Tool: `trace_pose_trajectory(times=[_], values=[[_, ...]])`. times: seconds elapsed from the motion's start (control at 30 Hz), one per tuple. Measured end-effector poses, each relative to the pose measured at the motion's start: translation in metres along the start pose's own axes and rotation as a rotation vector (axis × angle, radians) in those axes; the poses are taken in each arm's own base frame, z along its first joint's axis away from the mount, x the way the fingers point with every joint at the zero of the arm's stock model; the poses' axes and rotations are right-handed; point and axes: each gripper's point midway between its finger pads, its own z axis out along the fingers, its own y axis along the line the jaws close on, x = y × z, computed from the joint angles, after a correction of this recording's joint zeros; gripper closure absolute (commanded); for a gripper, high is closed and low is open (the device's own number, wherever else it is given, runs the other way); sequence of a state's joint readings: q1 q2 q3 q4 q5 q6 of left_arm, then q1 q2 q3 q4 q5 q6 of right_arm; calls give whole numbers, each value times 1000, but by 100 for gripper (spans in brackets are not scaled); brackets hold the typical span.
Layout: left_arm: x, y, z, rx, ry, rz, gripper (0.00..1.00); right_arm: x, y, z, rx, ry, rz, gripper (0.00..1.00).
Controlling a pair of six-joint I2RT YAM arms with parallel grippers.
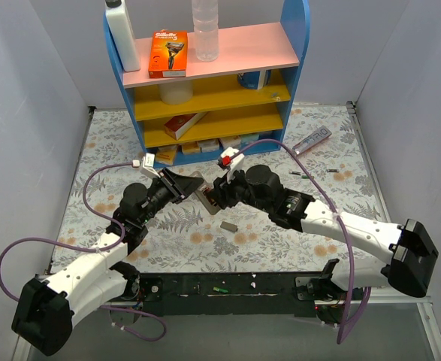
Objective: Load the batteries into the remote control
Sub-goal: Load the battery into the remote control.
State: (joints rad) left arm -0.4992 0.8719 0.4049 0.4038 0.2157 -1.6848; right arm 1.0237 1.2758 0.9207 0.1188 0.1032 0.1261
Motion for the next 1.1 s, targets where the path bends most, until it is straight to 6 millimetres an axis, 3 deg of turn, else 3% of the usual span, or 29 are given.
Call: trace_pose_trajectory(times=[0.03, 0.57, 0.8, 1.1], values=[[0, -1, 0, 3, 1, 0, 100, -1, -1, -2, 2, 1, -2, 39], [2, -1, -2, -7, 20, -1, 100, -16, 9, -20, -74, -16, -78, 31], [-1, -18, -1, 20, 56, 32, 100, -26, 10, -34, -129, -31, -298, 29], [10, -30, -2, 69, 158, 72, 100, -45, 18, -62, -227, -52, -598, 46]])
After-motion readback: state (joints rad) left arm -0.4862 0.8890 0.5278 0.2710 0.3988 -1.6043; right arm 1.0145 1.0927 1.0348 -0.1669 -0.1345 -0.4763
